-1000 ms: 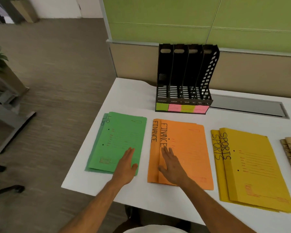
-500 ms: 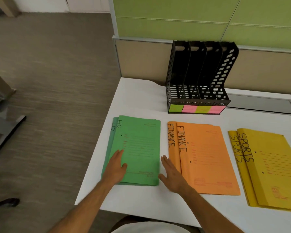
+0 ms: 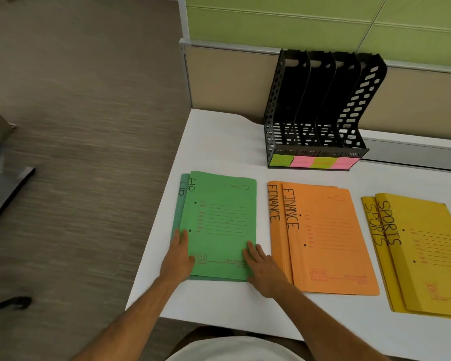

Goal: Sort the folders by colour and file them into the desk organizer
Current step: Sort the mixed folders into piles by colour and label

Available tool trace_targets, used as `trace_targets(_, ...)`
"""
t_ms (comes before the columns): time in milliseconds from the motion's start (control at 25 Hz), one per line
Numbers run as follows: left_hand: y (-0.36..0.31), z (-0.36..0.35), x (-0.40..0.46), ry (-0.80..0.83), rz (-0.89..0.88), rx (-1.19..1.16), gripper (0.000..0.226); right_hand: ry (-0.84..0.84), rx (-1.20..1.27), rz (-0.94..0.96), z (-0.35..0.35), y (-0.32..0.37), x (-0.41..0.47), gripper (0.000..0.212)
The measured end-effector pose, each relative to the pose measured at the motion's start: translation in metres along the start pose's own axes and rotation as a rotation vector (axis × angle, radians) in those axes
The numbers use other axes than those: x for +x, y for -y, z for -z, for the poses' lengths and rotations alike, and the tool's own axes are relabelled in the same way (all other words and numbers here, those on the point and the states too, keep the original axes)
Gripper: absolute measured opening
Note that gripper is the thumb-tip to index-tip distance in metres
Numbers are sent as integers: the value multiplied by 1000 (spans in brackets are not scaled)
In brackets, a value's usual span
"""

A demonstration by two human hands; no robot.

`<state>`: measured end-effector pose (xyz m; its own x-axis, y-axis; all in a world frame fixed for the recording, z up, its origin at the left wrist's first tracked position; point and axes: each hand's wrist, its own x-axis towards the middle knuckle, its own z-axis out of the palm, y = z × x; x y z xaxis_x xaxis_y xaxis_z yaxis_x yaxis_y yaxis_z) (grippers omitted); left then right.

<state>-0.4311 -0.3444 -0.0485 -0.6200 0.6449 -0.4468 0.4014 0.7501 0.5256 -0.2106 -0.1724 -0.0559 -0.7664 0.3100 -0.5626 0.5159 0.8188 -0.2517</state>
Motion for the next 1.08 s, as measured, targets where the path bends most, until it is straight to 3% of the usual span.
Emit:
trace_targets(240, -1, -3, -4, -63, -13, 33, 87, -7, -21, -2, -6, 0, -1, 78)
trace_targets(440, -11, 13, 9, -160, 117, -401, 74, 7, 28, -2, -3, 0, -1, 79)
trace_targets(560, -19, 30, 12, -212, 167, -595, 52, -4, 129, -3, 7, 2, -1, 78)
trace_targets(680, -30, 41, 12, -209, 152, -672, 42, -58, 358, -10, 21, 2, -3, 77)
trace_targets(880, -50, 54, 7, -183, 76, -794, 50, -270, 732, -128, 50, -11, -11, 70)
trace_targets(1080, -78, 75, 8, -124, 7, -943, 53, -518, 1408, -178, 110, -31, -26, 56)
